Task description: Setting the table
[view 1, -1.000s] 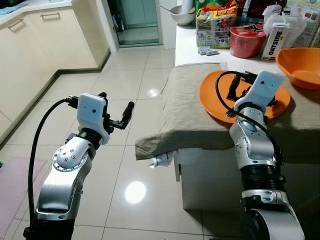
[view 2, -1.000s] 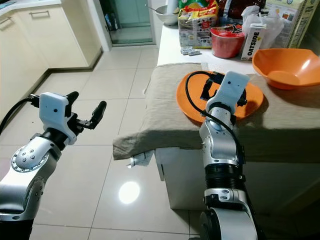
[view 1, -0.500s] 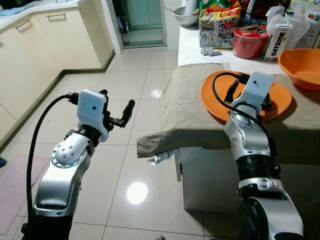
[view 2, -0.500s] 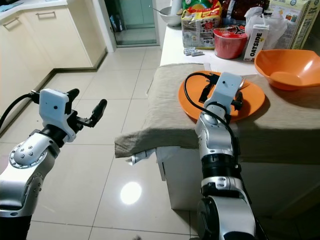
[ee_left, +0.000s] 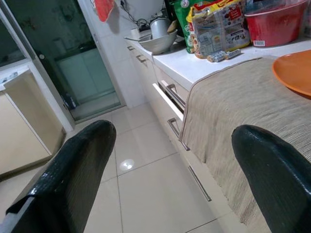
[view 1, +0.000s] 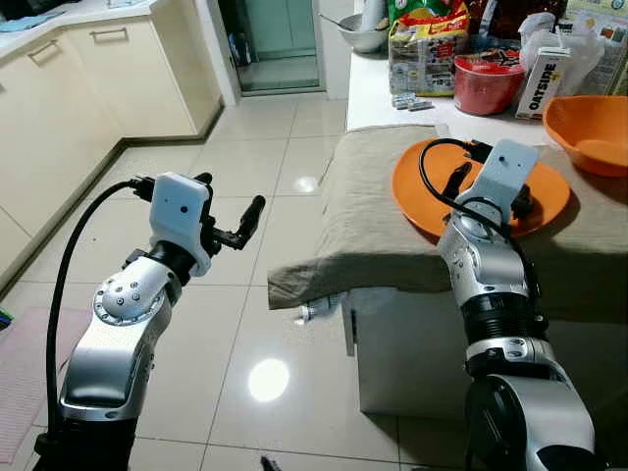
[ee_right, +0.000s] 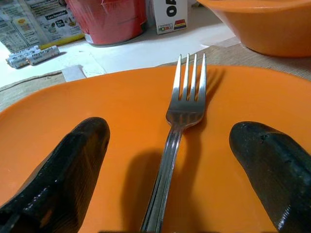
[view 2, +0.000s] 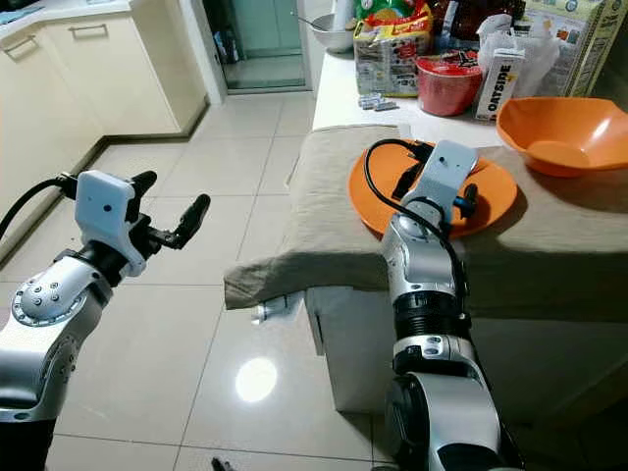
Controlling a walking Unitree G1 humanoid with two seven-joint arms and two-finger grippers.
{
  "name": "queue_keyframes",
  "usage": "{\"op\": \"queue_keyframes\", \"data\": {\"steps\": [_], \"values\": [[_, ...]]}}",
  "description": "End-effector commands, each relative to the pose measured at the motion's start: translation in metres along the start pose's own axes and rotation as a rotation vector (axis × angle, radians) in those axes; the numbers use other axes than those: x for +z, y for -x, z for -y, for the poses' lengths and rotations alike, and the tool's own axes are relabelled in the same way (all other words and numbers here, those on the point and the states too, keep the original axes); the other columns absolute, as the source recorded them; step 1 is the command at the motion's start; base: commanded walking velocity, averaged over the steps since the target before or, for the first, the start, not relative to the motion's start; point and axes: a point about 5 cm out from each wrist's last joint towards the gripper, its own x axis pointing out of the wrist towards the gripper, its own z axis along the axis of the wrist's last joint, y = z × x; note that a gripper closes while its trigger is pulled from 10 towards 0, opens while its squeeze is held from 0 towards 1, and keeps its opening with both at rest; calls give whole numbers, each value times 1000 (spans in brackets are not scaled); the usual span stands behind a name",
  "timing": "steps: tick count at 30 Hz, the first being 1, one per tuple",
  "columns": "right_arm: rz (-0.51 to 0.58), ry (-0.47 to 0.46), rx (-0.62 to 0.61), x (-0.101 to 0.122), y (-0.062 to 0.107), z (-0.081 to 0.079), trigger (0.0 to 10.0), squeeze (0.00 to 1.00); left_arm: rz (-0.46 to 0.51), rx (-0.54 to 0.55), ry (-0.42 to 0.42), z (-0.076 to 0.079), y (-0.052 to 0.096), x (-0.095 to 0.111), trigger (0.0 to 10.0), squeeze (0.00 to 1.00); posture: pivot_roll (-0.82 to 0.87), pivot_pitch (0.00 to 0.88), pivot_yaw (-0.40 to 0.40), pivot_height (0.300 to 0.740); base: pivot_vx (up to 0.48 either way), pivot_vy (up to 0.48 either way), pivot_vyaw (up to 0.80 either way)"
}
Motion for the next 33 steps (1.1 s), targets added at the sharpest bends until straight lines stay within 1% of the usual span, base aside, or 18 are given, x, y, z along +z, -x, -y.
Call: {"op": "queue_keyframes", "data": {"steps": [1,3,6,10,15,17,21,22,24,25,26,33], "values": [[-128,31,7,-27,3,-2,10000,0,-16,-1,5,-4,-2,1,10000,0,-131,0,143,740,0,0,0],[-163,45,0,-33,2,-1,10000,0,-18,1,15,-4,-3,1,10000,0,-132,0,144,740,0,0,0],[-178,53,-2,-36,2,0,10000,0,-19,1,19,-4,-3,2,10000,0,-132,0,142,740,0,0,0],[-233,71,-4,-47,2,1,10000,0,-19,1,22,-6,-4,3,10000,0,-132,0,142,740,0,0,0],[-277,71,-1,-55,3,1,10000,0,-22,1,29,-7,-5,4,10000,0,-129,0,138,740,0,0,0],[-332,63,6,-64,5,0,10000,0,-31,-1,42,-7,-6,4,10000,0,-129,0,137,740,0,0,0],[-390,54,3,-74,8,1,10000,0,-33,1,58,-7,-7,4,10000,0,-129,0,135,740,0,0,0],[-399,51,2,-76,8,2,8039,0,-32,1,62,-6,-7,5,10000,0,-129,0,134,740,0,0,0],[-404,50,2,-77,8,2,8039,0,-32,2,64,-6,-8,5,10000,0,-129,0,134,740,0,0,0],[-408,49,0,-78,8,3,1961,0,-30,0,64,-6,-8,6,10000,0,-129,0,134,740,0,0,0],[-413,42,-1,-80,9,3,0,0,-30,-2,64,-6,-8,6,10000,0,-129,0,134,740,0,0,0],[-403,37,8,-80,9,2,0,0,-25,-12,61,-5,-10,9,10000,0,-130,0,134,740,0,0,0]]}}
